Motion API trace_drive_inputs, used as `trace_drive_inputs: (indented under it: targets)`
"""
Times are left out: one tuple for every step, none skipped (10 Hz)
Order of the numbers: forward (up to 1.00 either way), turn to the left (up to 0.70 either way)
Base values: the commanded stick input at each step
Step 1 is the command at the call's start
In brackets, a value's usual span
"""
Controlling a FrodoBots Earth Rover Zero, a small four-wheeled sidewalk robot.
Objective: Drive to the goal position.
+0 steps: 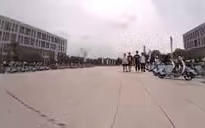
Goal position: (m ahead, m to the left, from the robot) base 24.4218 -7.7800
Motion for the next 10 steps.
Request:
trace_drive_inputs:
  targets:
    - [0.7,0.01]
    - [0.7,0.01]
    - [0.7,0.01]
    - [0.7,0.01]
    - [0.7,0.01]
    - [0.7,0.01]
    - [0.7,0.01]
    - [0.7,0.01]
    - [0.7,0.01]
    - [0.7,0.01]
